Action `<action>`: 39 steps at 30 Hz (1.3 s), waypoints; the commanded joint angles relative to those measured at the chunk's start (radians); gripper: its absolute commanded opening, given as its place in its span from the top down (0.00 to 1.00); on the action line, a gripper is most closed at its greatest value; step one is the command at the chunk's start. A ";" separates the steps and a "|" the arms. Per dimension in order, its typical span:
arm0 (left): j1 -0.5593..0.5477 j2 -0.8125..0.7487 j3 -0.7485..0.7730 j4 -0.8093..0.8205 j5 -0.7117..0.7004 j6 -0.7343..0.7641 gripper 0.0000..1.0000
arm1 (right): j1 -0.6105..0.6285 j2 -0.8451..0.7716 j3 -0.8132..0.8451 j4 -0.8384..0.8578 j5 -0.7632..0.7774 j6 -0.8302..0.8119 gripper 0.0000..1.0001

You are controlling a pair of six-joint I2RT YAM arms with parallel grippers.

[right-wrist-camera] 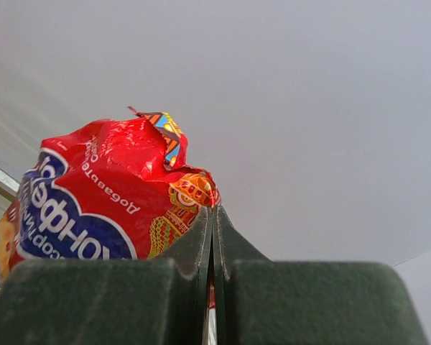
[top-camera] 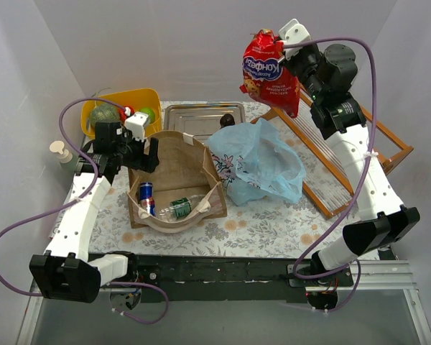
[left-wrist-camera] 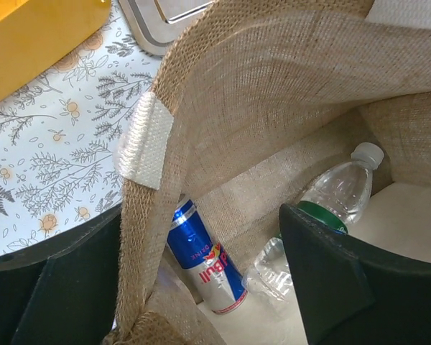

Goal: Untie the knot of the grocery bags and take out the mixed food

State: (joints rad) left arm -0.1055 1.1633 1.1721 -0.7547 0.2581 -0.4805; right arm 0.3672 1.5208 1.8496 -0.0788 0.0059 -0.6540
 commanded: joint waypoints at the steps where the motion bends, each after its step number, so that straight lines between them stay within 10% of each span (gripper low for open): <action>1: 0.007 -0.014 0.046 0.015 0.012 -0.003 0.20 | -0.042 -0.076 0.003 0.235 0.029 0.023 0.99; 6: 0.007 -0.020 0.112 0.054 0.027 0.005 0.16 | -0.066 -0.091 -0.033 0.226 0.002 0.074 0.99; 17: -0.040 0.194 0.374 0.342 0.707 -0.271 0.02 | -0.068 -0.134 -0.015 0.105 -0.259 0.154 0.99; 24: -0.259 0.403 0.492 0.509 0.641 -0.328 0.02 | -0.068 -0.185 -0.029 0.033 -0.348 0.197 0.99; 39: -0.362 0.726 0.716 0.749 0.822 -0.585 0.02 | -0.070 -0.215 -0.007 -0.185 -0.428 0.180 0.99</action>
State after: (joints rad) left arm -0.4351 1.8427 1.8374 -0.1143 0.9688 -0.9600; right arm 0.3023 1.3716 1.7596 -0.3828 -0.3954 -0.4702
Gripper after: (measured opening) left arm 0.982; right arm 0.020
